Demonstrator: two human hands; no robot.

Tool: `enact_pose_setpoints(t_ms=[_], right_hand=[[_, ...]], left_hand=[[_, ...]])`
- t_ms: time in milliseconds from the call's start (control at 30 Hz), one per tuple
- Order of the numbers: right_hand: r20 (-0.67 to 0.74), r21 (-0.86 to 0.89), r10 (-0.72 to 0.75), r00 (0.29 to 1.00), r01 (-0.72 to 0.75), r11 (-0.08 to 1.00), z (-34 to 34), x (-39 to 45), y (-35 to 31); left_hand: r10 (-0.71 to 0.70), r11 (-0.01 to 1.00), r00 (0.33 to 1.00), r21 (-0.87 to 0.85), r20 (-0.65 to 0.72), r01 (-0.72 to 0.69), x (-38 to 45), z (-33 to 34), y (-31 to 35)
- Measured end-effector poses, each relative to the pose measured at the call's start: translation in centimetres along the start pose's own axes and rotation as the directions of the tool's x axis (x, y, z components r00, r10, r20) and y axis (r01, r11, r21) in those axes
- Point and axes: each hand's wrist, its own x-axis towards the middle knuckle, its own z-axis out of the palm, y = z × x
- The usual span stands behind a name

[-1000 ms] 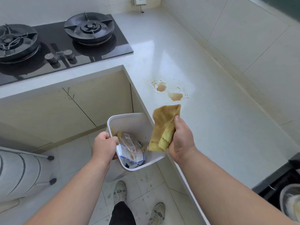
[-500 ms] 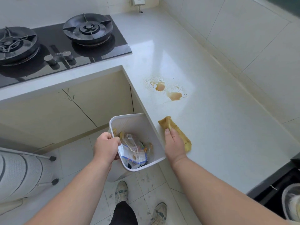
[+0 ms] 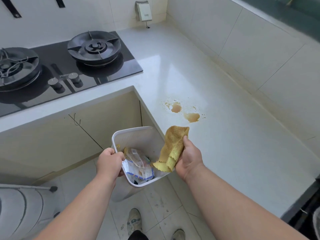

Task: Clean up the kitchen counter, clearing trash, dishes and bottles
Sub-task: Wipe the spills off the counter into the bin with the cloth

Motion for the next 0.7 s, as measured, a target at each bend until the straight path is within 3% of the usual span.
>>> enact_pose_setpoints(t_ms=[267,433,500,600,700], right_hand=[[-0.112,0.104,-0.04,0.993,0.051,0.993,1.9,-0.2,0.6],[-0.192,0.143,-0.154,0.969,0.183,0.973,2.1,0.1,-3.2],[-0.242,0.09,-0.279,0.929,0.308,0.947,2.0,1.2,-5.6],[-0.31,-0.096,-0.499,0.809,0.496,0.863,1.2,3.5,-9.7],[-0.362,-0.361,-0.605,0.71,0.492,0.793,0.2,5.9,-13.6]], left_hand=[[0.012,1.0,0.997,0.023,0.078,-0.013,4.1,-0.8,2.7],[0.022,1.0,0.996,0.019,0.09,-0.023,5.4,-0.5,4.2],[0.012,1.0,0.996,0.019,0.083,-0.014,5.9,-0.2,4.5],[-0.007,1.0,0.998,0.01,0.067,0.006,6.6,0.1,4.9],[-0.018,0.999,0.999,0.029,0.047,0.016,7.0,0.5,5.1]])
